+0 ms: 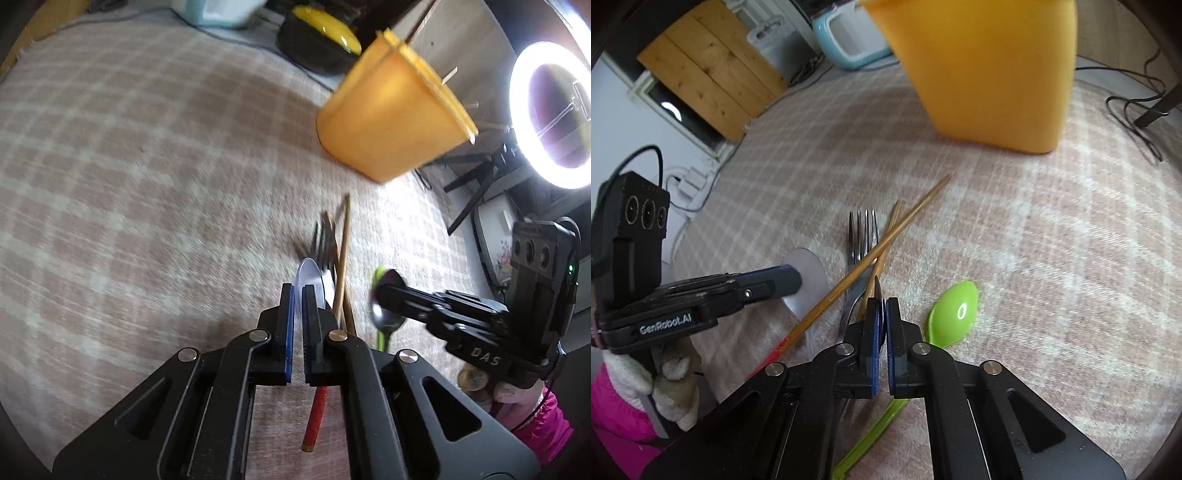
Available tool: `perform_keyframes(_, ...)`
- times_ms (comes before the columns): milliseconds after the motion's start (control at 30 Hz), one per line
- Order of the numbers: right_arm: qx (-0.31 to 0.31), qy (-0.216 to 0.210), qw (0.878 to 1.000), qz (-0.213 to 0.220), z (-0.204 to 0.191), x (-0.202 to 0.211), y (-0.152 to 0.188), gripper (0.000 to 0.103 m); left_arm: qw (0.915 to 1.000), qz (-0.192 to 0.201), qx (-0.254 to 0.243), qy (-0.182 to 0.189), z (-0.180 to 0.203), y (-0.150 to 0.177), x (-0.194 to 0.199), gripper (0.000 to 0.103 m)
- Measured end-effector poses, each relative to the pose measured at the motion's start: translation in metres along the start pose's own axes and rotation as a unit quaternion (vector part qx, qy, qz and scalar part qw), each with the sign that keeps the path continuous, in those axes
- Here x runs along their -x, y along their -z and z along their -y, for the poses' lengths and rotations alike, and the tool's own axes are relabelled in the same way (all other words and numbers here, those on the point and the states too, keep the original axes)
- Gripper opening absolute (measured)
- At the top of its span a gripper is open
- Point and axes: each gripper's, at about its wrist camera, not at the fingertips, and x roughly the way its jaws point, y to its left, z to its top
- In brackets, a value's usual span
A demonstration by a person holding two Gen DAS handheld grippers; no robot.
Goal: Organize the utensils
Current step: 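Lift the clear spoon in the left tool over the yellow bin while the right tool carries its chopstick there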
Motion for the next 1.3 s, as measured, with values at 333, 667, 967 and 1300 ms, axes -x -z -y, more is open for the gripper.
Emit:
perform_keyframes(333, 0.003, 0.02, 0.998, 0.064, -0.003, 0.048, -0.004, 0.002, 0.9969, 0.072, -0.018, -0.028, -0.01, -0.015, 0.058, 0.0)
perform_keyframes(667, 0.0, 0.036, 0.993, 0.108, -0.005, 0.079, -0.006, 0.002, 0.9931, 0.115, -0.014, -0.016, -0.008, -0.029, 0.089, 0.0)
perform_keyframes(967, -0.002, 0.069, 0.98, 0.187, -0.012, 0.127, -0.017, 0.002, 0.9867, 0.159, -0.033, 0.011, 0.011, -0.057, 0.113, 0.0)
perform_keyframes(1300, -0.005, 0.102, 0.961, 0.255, -0.016, 0.165, -0.035, 0.002, 0.9767, 0.193, -0.088, 0.031, 0.054, -0.101, 0.123, 0.0)
